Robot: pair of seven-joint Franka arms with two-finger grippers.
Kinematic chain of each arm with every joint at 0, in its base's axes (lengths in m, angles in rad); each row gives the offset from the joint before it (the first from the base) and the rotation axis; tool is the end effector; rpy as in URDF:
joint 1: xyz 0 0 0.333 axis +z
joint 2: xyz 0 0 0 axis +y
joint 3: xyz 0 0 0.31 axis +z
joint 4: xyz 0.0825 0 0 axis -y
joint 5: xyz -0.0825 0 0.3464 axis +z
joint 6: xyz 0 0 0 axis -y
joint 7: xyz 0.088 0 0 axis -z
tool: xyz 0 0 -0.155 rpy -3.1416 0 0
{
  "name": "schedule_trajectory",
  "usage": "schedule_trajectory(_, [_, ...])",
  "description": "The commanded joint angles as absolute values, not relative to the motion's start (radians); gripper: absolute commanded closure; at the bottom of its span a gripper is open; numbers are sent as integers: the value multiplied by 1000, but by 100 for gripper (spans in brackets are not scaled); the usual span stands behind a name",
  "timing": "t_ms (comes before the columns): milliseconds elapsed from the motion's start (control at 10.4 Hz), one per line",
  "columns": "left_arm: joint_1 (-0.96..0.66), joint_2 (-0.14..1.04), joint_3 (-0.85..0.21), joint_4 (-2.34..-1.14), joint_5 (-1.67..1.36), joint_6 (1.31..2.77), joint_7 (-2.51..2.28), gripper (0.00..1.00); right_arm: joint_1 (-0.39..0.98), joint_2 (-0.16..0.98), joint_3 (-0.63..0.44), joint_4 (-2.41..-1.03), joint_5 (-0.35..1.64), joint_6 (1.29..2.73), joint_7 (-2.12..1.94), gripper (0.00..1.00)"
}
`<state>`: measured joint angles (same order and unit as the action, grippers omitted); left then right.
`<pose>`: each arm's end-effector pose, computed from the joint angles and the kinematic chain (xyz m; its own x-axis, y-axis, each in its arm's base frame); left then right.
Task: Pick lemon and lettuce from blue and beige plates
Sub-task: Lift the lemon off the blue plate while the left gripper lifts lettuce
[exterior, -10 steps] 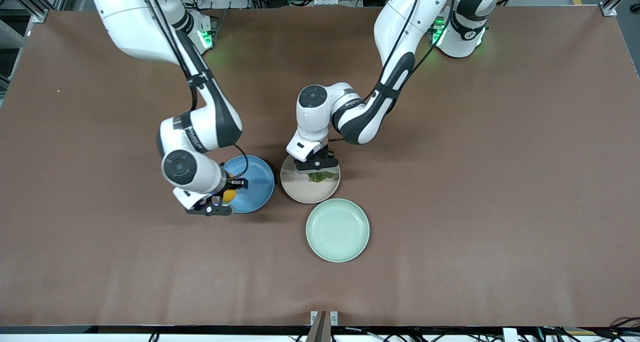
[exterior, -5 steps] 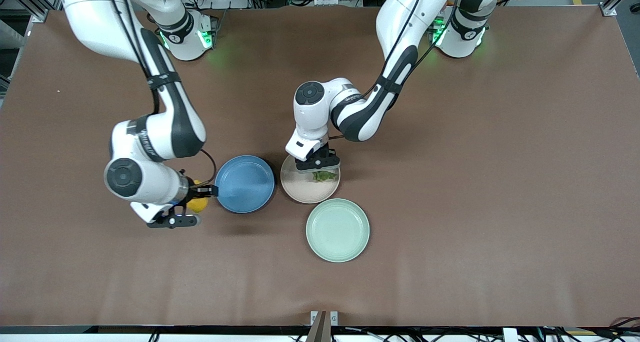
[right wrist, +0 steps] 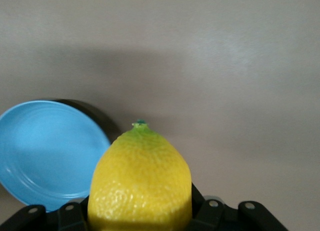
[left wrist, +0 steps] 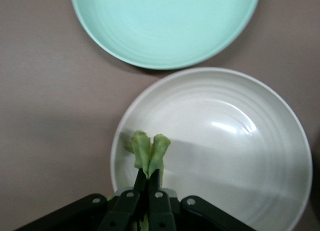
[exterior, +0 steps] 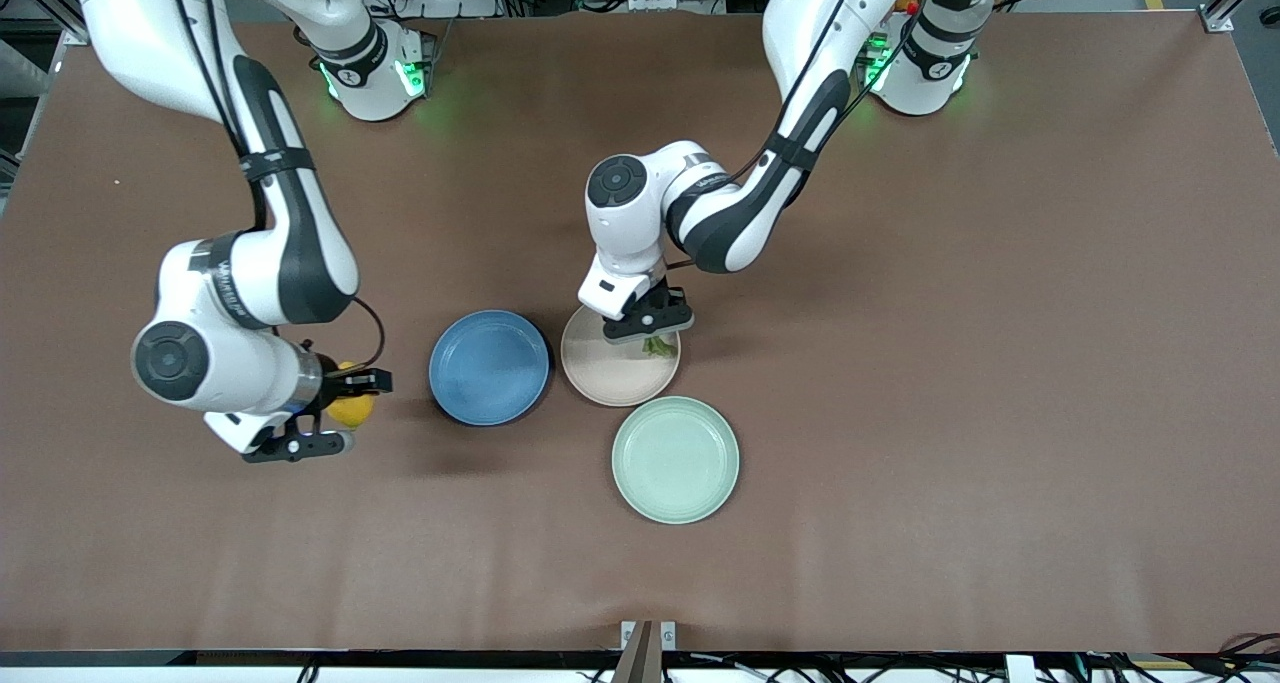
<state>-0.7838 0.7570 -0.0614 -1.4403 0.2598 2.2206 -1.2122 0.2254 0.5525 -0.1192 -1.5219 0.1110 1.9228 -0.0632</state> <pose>0.4794 -0.5033 0.2144 0.9618 0.2208 0.1617 0.2307 -0.9720 -0.0453 0.6340 0.0893 0.2941 0.9799 0.1377 -0.1446 0.1326 -0.9902 -0.0442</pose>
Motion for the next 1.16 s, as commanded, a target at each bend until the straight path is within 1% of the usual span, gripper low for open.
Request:
schedule_trajectory(0, [-743,678,-61,-1456,177,2152,-1149,100,186,467,-130,-1619,110,1966,-178,42])
schedule_trajectory(289, [-680,592,-61,-1456,112,2068,-1076,100,158,379,-146,-1822,110,2132,-259,42])
schedule_trajectory(481, [-641,546,-61,-1454,69,2030,-1031,100,140,324,-146,-1980,110,2279,-294,43])
schedule_trajectory(674, [-588,509,-61,-1454,58,1968,-953,100,130,304,-150,-2073,110,2365,-299,43])
schedule_trajectory(866, [-529,494,-61,-1454,58,1912,-856,100,117,307,-152,-2161,112,2492,-336,43])
schedule_trajectory(1059, [-479,473,-61,-1454,58,1872,-766,100,91,333,-152,-2181,113,2542,-373,43])
